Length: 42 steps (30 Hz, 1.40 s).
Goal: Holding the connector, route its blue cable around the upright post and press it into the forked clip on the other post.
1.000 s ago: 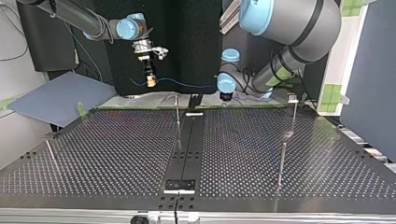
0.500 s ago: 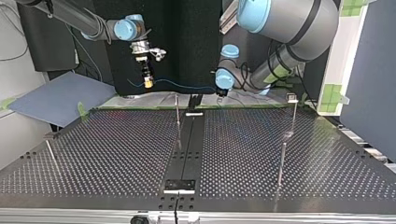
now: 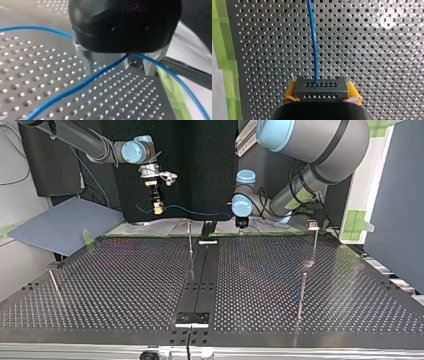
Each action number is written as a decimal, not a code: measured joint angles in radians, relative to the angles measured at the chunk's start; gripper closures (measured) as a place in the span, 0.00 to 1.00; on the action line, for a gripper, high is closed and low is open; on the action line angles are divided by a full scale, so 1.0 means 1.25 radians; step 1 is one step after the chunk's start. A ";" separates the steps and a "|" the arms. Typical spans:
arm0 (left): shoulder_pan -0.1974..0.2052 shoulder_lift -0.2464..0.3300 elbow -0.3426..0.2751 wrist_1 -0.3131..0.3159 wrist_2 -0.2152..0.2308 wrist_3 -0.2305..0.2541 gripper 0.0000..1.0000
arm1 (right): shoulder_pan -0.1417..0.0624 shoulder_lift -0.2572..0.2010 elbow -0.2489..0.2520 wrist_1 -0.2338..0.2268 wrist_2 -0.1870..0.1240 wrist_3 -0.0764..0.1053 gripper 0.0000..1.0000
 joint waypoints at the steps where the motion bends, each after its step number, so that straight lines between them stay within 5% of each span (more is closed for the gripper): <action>1: -0.001 0.003 0.000 0.000 -0.007 -0.008 0.02 | 0.000 0.000 0.000 0.000 0.000 0.000 1.00; 11: -0.001 0.048 -0.047 0.025 -0.043 -0.076 0.02 | 0.000 0.000 0.000 0.001 -0.001 -0.001 1.00; 29: -0.008 0.052 -0.105 0.095 -0.088 -0.198 0.02 | 0.000 0.000 0.000 0.007 -0.001 -0.005 1.00; 36: -0.019 0.052 -0.121 0.132 -0.069 -0.202 0.02 | 0.000 0.000 0.000 0.005 0.000 -0.004 1.00; 42: -0.035 0.052 -0.122 0.138 -0.027 -0.168 0.02 | 0.000 0.000 0.000 0.002 0.000 -0.002 1.00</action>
